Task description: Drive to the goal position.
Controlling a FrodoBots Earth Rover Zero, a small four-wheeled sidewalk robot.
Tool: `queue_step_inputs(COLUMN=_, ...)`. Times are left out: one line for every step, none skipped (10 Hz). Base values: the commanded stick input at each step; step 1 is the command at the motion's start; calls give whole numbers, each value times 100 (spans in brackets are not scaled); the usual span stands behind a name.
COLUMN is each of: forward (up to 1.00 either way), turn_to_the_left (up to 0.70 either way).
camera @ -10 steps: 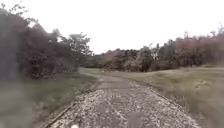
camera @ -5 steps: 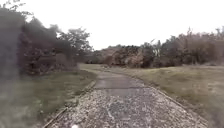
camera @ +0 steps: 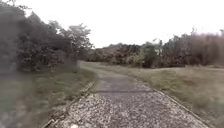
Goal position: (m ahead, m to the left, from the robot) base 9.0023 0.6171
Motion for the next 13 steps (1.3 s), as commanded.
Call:
queue_step_inputs(forward=85, turn_to_the_left=1)
queue_step_inputs(forward=85, turn_to_the_left=1)
queue_step_inputs(forward=85, turn_to_the_left=1)
queue_step_inputs(forward=85, turn_to_the_left=1)
queue_step_inputs(forward=85, turn_to_the_left=1)
queue_step_inputs(forward=85, turn_to_the_left=1)
queue_step_inputs(forward=85, turn_to_the_left=1)
queue_step_inputs(forward=85, turn_to_the_left=1)
queue_step_inputs(forward=85, turn_to_the_left=-13)
queue_step_inputs(forward=85, turn_to_the_left=-14)
queue_step_inputs(forward=85, turn_to_the_left=1)
queue_step_inputs(forward=85, turn_to_the_left=1)
queue_step_inputs(forward=85, turn_to_the_left=1)
